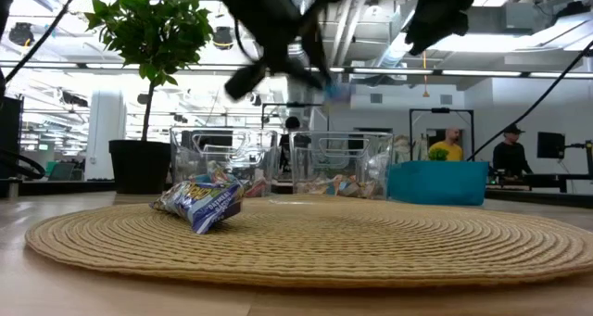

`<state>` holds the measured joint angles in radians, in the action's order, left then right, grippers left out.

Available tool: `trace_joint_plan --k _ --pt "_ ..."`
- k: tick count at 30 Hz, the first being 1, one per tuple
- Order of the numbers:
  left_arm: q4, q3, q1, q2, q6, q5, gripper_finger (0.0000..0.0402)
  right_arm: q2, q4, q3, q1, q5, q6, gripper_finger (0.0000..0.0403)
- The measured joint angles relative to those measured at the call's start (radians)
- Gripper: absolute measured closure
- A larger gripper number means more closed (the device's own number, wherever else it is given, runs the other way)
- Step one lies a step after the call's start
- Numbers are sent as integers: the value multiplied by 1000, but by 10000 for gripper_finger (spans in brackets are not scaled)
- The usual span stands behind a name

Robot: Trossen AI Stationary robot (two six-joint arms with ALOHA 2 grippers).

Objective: Pick and place Granola Bars by type
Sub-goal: Put the top blue granola bar into the blue bin

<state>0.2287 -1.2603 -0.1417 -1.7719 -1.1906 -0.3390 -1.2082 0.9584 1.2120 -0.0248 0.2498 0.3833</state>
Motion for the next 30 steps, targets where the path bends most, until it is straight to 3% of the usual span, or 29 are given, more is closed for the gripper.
trace_joint_plan --k 9,15,20,30 --pt "-154 -11 16 164 199 -93 385 51 -244 1 -139 -281 68 245" --pt "-237 -11 48 205 267 -45 384 46 -437 1 -181 -482 113 239" --pt "-306 -11 65 205 287 25 379 35 -536 2 -179 -531 141 211" --pt "-409 -10 68 205 356 59 385 -8 -578 1 -179 -542 141 157"
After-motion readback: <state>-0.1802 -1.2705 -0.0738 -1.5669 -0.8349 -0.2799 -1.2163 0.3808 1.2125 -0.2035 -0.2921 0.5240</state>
